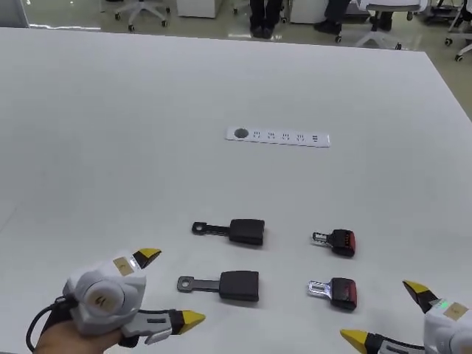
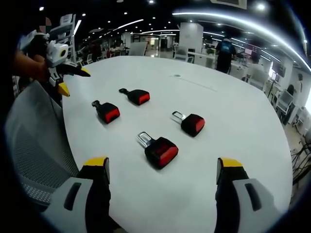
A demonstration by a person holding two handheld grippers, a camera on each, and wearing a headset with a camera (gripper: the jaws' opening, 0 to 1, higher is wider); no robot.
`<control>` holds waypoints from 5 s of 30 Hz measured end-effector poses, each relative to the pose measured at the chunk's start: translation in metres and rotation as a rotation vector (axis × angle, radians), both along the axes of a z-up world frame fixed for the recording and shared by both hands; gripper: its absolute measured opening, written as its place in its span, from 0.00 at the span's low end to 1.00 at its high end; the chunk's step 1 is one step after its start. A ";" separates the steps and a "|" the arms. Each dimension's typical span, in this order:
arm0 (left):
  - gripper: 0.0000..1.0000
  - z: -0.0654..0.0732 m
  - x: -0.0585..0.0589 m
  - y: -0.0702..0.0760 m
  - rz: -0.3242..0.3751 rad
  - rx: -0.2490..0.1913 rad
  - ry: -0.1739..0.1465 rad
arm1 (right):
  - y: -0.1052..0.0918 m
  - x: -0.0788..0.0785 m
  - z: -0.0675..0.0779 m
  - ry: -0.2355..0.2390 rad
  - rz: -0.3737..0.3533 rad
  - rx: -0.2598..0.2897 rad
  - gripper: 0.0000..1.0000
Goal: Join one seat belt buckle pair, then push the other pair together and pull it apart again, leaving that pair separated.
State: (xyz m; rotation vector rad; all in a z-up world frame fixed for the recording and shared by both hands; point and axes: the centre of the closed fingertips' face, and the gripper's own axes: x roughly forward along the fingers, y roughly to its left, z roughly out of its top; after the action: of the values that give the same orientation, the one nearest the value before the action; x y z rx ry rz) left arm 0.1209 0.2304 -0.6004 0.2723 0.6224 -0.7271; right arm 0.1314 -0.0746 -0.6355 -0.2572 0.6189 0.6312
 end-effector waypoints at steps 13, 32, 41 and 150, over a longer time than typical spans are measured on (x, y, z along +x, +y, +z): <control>0.79 -0.005 0.007 -0.010 -0.118 0.052 0.008 | 0.009 0.007 -0.007 0.037 0.096 -0.013 0.86; 0.76 -0.016 0.024 -0.043 -0.242 0.081 0.043 | 0.026 0.024 -0.018 0.115 0.239 0.006 0.80; 0.70 -0.031 0.032 -0.057 -0.329 0.104 0.060 | 0.030 0.028 -0.027 0.155 0.295 0.001 0.80; 0.33 -0.089 0.029 -0.077 -0.719 0.309 0.219 | 0.082 0.017 -0.054 0.306 0.699 -0.222 0.33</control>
State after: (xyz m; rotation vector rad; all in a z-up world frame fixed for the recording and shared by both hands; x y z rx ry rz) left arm 0.1499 0.1539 -0.6894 0.7301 0.8568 -1.3645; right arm 0.1485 0.0079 -0.6894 -0.6043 0.9027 1.2916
